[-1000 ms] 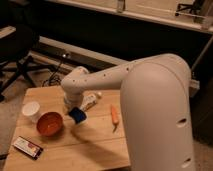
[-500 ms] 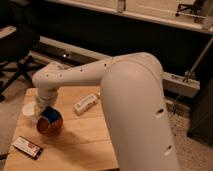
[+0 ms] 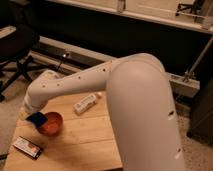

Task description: Place the white sponge in the ceramic bowl

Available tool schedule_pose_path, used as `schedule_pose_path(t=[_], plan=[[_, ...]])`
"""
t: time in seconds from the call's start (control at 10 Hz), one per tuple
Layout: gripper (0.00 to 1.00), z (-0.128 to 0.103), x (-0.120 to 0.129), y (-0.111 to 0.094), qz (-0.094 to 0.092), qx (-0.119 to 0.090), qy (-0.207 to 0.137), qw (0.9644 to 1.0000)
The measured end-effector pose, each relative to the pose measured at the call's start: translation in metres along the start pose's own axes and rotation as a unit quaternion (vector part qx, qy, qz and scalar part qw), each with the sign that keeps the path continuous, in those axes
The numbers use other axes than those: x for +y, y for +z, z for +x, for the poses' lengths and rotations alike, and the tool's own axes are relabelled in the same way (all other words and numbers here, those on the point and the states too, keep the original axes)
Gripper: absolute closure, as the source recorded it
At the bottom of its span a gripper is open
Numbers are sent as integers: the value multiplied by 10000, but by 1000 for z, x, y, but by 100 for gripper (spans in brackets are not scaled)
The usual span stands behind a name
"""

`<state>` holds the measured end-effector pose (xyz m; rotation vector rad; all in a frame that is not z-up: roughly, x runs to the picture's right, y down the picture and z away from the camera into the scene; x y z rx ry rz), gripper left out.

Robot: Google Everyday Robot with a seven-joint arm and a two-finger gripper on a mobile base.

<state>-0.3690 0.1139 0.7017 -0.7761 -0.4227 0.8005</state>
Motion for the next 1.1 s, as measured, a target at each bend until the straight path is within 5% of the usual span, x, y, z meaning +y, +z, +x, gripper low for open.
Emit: schedule_pose_path(t=[0.2,0.4,0.9,1.1], plan=[[32,31,-29,1,277,-198,9,9994],[21,42,-42,0,405,-308,40,9987],[20,42,-46,9,295,-472,788,9953],[20,45,-57,12,434,-370,1072,9926]])
